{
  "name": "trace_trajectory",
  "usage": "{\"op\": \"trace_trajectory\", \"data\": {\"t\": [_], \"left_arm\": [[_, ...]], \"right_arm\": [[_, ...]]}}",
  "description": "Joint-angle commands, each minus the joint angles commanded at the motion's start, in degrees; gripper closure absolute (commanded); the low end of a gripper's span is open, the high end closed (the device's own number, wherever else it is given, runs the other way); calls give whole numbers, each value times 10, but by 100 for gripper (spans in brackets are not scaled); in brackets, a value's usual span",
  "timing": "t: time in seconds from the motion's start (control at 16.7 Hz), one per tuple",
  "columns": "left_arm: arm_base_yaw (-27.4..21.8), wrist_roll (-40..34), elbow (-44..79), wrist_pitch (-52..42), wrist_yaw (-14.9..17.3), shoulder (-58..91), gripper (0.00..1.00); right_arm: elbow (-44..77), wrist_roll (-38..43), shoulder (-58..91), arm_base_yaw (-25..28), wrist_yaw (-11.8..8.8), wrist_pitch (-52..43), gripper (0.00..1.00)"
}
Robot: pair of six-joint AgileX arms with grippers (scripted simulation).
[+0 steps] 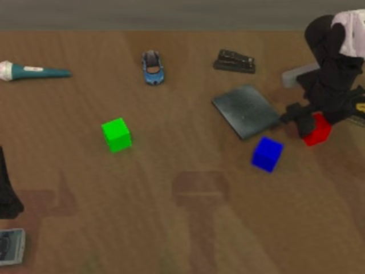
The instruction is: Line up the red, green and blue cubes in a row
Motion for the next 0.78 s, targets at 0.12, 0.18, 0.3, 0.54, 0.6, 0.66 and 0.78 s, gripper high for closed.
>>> {"op": "trace_trajectory", "data": {"t": [0.12,0.18,0.3,0.54,0.6,0.66,0.78], "left_arm": [[0,0,0,0,0,0,0],[0,0,0,0,0,0,0],[0,0,0,0,0,0,0],[0,0,0,0,0,0,0],[0,0,0,0,0,0,0],[0,0,0,0,0,0,0],[0,0,0,0,0,0,0]], "right_arm": [[4,3,-18,-1,-4,-6,100],[6,3,-19,-1,-4,-8,100],[22,3,-25,-1,-4,-30,100],[72,3,-52,2,-4,-113,100],[81,2,-58,3,-4,-127,100],[87,2,-63,4,-4,-134,100],[88,2,-64,4,-4,-135,100]]}}
